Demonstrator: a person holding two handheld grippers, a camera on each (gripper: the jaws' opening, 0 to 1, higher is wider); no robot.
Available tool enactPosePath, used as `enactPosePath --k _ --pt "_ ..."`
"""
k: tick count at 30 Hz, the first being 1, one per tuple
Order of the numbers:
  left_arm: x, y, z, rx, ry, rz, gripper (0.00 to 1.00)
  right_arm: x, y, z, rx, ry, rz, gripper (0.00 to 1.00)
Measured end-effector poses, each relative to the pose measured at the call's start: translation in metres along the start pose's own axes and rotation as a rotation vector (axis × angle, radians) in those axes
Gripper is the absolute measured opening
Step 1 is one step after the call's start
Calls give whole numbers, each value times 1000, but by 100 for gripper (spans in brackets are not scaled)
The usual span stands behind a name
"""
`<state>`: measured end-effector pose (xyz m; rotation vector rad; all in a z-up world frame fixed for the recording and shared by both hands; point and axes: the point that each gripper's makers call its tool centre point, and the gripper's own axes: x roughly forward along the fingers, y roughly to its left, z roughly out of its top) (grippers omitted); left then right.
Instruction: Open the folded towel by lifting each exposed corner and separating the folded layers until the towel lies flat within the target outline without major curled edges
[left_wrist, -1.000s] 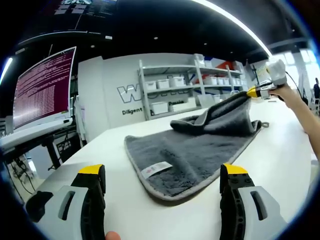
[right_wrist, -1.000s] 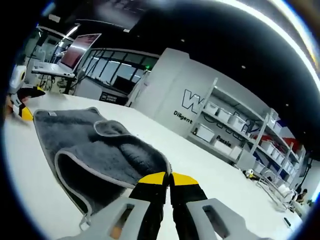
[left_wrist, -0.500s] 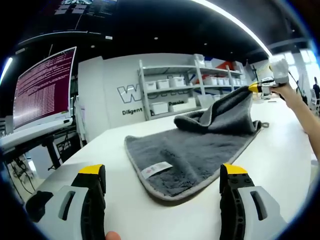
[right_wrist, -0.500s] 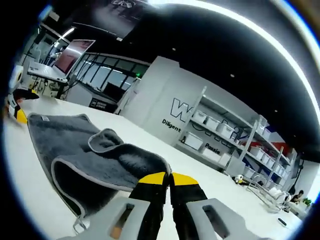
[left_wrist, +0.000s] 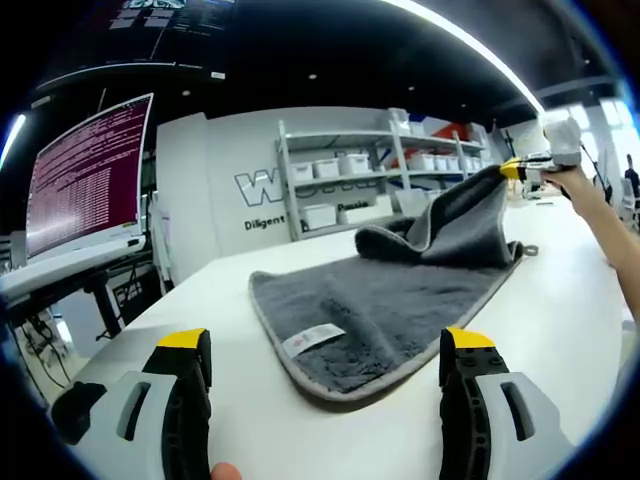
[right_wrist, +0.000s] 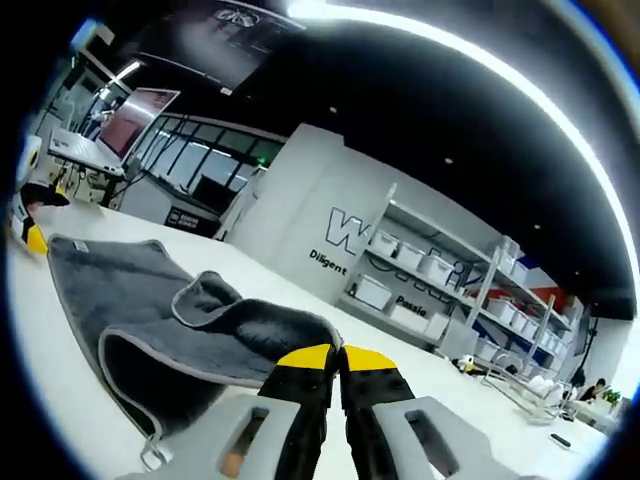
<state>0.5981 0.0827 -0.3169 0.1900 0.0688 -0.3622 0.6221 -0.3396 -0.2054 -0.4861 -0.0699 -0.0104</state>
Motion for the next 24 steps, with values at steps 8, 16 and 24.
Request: enactPosePath --k 8,16,24 --pt "0 0 0 0 1 1 93 -6 -11 4 13 -26 -53 0" --pt "1 0 0 0 1 1 92 -8 -20 5 16 -39 -92 0" --pt "1 0 0 0 1 1 92 -10 -27 6 1 -45 -112 0"
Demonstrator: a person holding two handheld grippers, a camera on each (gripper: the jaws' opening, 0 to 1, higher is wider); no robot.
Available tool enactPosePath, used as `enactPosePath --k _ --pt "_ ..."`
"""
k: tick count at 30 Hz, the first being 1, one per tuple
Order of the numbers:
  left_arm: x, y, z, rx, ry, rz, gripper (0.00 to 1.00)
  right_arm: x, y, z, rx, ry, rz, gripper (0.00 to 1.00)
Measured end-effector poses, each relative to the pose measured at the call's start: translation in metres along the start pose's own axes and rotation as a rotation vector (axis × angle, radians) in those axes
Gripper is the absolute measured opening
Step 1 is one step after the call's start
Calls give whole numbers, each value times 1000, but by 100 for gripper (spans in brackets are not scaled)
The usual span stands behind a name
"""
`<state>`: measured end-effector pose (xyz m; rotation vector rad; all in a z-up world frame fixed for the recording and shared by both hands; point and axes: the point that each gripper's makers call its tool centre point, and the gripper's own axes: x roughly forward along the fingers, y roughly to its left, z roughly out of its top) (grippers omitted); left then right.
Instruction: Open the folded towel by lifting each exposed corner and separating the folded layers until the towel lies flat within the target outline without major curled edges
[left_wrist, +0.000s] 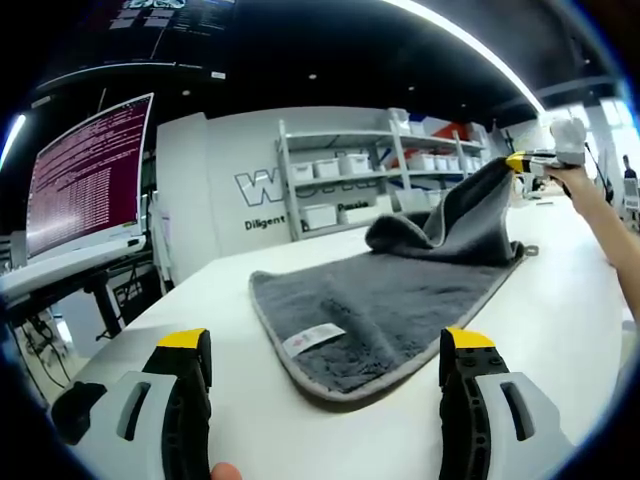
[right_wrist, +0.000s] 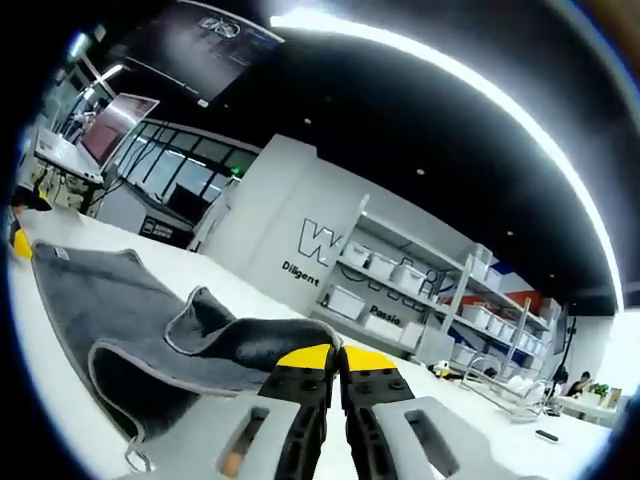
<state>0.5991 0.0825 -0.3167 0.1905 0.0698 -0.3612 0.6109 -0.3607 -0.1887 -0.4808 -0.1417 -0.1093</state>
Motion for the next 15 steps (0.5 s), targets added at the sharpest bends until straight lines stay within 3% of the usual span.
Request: enactPosePath --k 6,10,15 --pt "0 -1 0 1 -1 -4 92 3 -8 -1 -70 18 27 0" --pt "0 -1 -1 7 5 -2 92 8 -9 -6 -115 38 91 0" --pt "0 -1 0 4 2 -4 92 15 -6 -10 -172 14 180 0"
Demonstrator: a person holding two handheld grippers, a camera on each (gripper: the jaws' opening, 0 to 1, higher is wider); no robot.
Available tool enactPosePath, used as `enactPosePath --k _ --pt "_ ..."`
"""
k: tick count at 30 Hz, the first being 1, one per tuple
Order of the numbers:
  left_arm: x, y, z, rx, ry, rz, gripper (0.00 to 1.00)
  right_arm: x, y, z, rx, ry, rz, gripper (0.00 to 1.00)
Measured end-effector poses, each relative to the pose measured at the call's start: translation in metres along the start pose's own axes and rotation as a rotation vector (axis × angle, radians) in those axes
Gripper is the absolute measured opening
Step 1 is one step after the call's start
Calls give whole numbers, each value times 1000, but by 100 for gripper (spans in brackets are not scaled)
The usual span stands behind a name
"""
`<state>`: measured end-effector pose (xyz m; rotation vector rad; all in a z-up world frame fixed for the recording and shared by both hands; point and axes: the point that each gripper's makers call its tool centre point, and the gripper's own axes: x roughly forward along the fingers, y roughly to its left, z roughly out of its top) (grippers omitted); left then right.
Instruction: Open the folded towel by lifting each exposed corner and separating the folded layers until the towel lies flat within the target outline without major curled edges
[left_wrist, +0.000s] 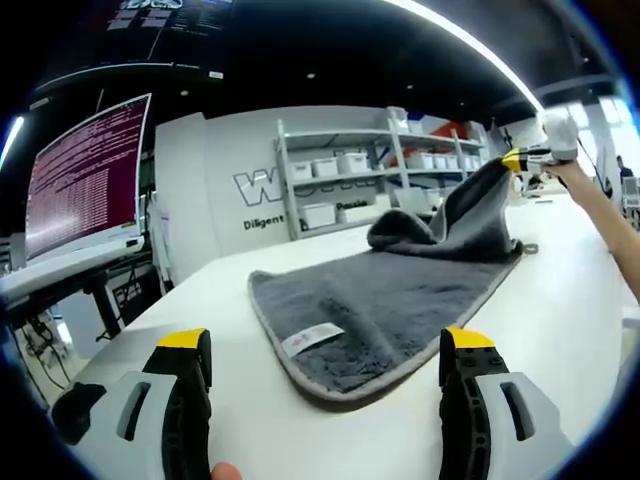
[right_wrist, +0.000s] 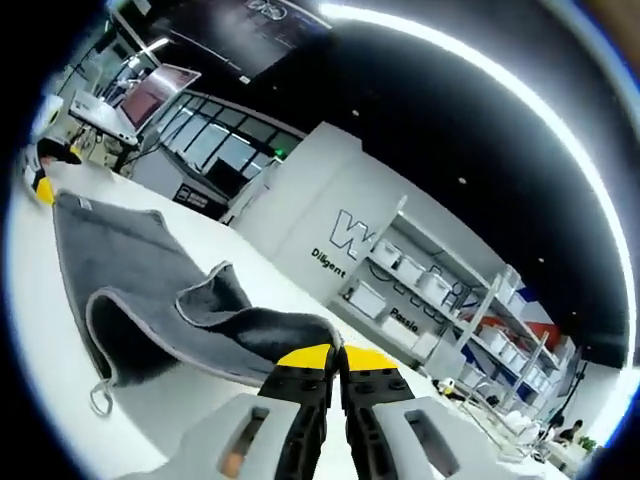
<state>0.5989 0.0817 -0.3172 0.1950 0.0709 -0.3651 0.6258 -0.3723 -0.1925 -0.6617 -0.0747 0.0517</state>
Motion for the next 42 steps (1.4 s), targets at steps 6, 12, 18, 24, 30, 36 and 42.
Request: enactPosePath --k 6,12,18,24,30,36,42 --pt "0 0 0 0 -2 -3 92 7 3 -10 -73 -8 67 0" --pt "0 -2 1 2 -2 -11 92 11 11 -15 -118 -32 142 0" --pt "1 -3 0 6 3 -13 92 12 13 -22 -106 -63 156 0" --pt "1 -3 -2 11 13 -11 92 11 11 -32 -49 -68 151 0" --pt "2 -3 -3 16 20 -10 92 6 2 -39 -13 -61 119 0" --pt "2 -3 -3 19 24 -8 92 5 -2 -44 -2 -36 94 0" --pt "1 -2 -4 15 22 -3 92 3 -5 -46 -13 -20 69 0"
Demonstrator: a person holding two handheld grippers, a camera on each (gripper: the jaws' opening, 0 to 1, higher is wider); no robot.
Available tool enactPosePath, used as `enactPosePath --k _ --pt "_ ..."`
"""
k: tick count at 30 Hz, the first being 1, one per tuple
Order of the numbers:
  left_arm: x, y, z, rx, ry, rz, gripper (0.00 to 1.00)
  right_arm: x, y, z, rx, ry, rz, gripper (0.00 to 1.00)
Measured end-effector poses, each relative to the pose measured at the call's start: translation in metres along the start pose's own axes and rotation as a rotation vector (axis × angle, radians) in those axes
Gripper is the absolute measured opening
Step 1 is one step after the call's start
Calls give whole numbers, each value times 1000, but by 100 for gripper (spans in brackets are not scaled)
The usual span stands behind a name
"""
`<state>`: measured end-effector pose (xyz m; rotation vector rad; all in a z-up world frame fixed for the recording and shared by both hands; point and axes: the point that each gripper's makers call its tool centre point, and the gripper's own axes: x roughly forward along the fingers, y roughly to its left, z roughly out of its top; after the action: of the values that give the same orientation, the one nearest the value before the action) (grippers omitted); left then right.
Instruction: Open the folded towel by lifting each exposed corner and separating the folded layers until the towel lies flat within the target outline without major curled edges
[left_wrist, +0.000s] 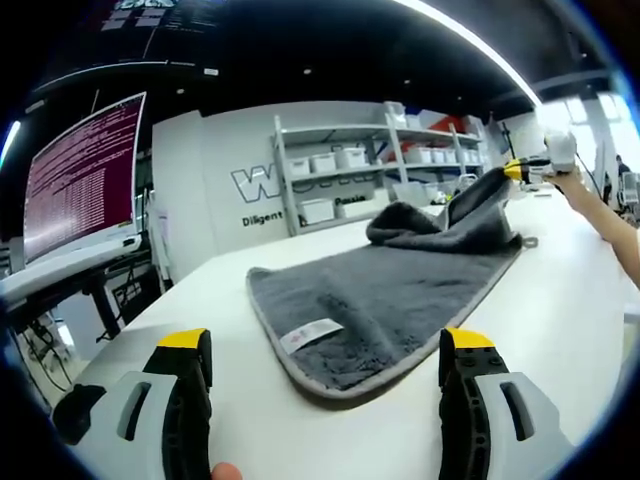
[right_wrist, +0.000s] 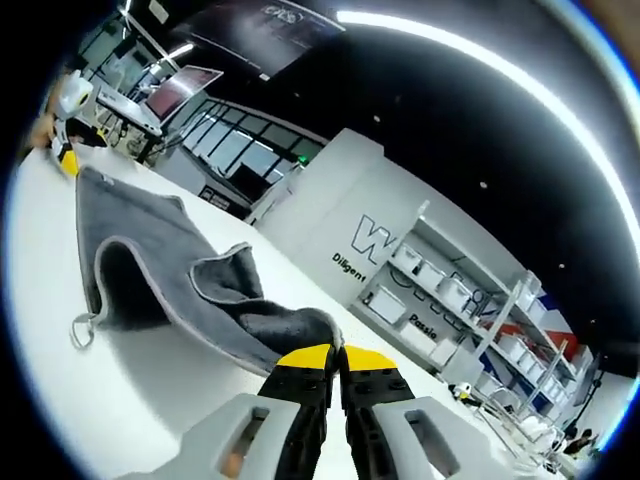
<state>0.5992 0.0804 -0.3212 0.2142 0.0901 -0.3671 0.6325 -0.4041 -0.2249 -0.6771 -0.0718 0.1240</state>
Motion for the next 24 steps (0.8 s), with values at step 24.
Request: enactPosePath --k 24 --pt "-1 1 1 -5 -6 0 92 -15 -30 3 -18 -11 -153 0"
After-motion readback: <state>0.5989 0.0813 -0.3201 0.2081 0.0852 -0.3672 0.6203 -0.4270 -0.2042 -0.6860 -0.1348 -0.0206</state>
